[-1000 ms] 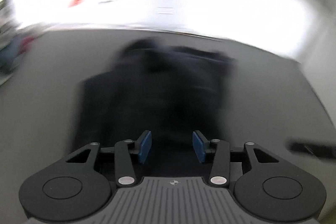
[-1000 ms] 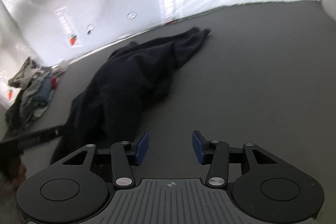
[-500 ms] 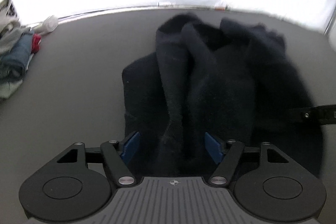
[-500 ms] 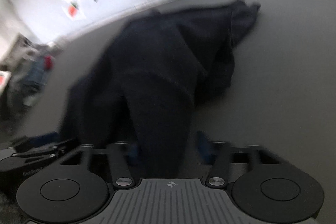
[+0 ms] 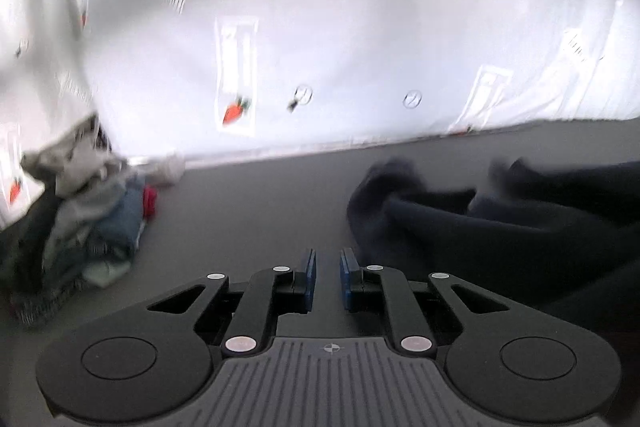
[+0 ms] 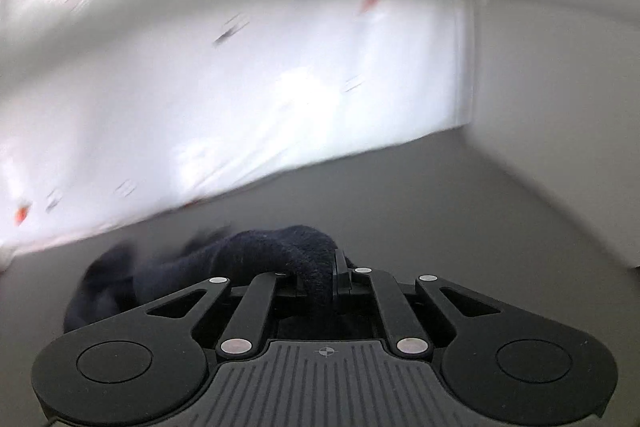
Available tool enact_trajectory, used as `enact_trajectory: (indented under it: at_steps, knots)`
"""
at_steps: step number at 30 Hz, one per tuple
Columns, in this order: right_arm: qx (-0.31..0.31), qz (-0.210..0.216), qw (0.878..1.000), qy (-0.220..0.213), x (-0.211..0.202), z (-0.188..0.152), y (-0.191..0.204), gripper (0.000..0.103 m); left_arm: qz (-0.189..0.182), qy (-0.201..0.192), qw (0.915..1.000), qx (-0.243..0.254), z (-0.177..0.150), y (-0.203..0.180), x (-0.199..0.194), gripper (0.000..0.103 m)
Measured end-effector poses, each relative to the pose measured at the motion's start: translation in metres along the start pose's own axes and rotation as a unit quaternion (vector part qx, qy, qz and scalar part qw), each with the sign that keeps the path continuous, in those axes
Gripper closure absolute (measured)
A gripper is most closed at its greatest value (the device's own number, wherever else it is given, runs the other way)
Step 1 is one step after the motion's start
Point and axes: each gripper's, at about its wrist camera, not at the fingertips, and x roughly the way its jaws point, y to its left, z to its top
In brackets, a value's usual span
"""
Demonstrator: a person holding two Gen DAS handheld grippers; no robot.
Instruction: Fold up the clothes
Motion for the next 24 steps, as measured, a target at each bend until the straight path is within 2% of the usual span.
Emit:
enact_trajectory:
  at_steps: [2, 4, 5, 7, 8, 9, 10, 12, 14, 15, 17, 18, 20, 22, 24]
  knots:
    - [0.012, -0.030, 0.999, 0.012, 0.000, -0.006, -0.027, 0.093, -0.019, 0.011, 0.9998, 0.002, -0.002, -0.011, 0.001, 0.087]
    - [0.040, -0.045, 0.997, 0.052, 0.006, -0.019, -0.053, 0.093, -0.064, 0.039, 0.9972, -0.003, -0.012, -0.029, 0.002, 0.086]
    - [0.058, -0.040, 0.995, 0.070, 0.007, -0.028, -0.062, 0.093, -0.085, 0.049, 0.9951, -0.004, -0.016, -0.035, 0.000, 0.086]
    - [0.069, -0.020, 0.994, 0.080, 0.004, -0.037, -0.064, 0.093, -0.136, 0.063, 0.9887, -0.007, -0.022, -0.047, -0.009, 0.076]
    - [0.059, -0.008, 0.995, 0.078, 0.000, -0.041, -0.058, 0.092, -0.172, 0.071, 0.9824, -0.010, -0.025, -0.053, -0.014, 0.073]
    - [0.042, 0.003, 0.996, 0.073, -0.004, -0.043, -0.051, 0.092, -0.204, 0.078, 0.9756, -0.014, -0.027, -0.058, -0.018, 0.063]
    - [0.020, 0.034, 0.997, 0.074, -0.007, -0.045, -0.038, 0.092, -0.227, 0.083, 0.9701, -0.018, -0.027, -0.062, -0.019, 0.055]
    - [0.006, 0.101, 0.991, 0.085, -0.011, -0.050, -0.017, 0.092, -0.296, 0.092, 0.9503, -0.026, -0.027, -0.075, -0.024, 0.051]
    - [0.002, 0.176, 0.976, 0.130, -0.009, -0.062, 0.000, 0.091, -0.321, 0.095, 0.9425, -0.007, -0.022, -0.089, -0.026, 0.049]
    - [-0.009, 0.197, 0.968, 0.152, -0.007, -0.070, 0.008, 0.088, -0.325, 0.093, 0.9412, 0.003, -0.020, -0.095, -0.027, 0.045]
    - [-0.059, 0.219, 0.951, 0.211, 0.000, -0.099, 0.028, 0.084, -0.330, 0.092, 0.9394, 0.013, -0.018, -0.102, -0.028, 0.039]
    - [-0.073, 0.210, 0.946, 0.235, 0.004, -0.113, 0.031, 0.080, -0.335, 0.094, 0.9371, 0.020, -0.018, -0.107, -0.028, 0.034]
    - [-0.054, 0.191, 0.945, 0.260, 0.004, -0.125, 0.023, 0.073, -0.345, 0.106, 0.9319, 0.034, -0.019, -0.118, -0.026, 0.032]
    - [0.006, 0.182, 0.949, 0.258, -0.002, -0.124, -0.001, 0.050, -0.352, 0.121, 0.9267, 0.049, -0.023, -0.129, -0.025, 0.032]
    - [0.080, 0.174, 0.952, 0.239, -0.012, -0.116, -0.033, 0.040, -0.363, 0.136, 0.9193, 0.067, -0.027, -0.143, -0.026, 0.030]
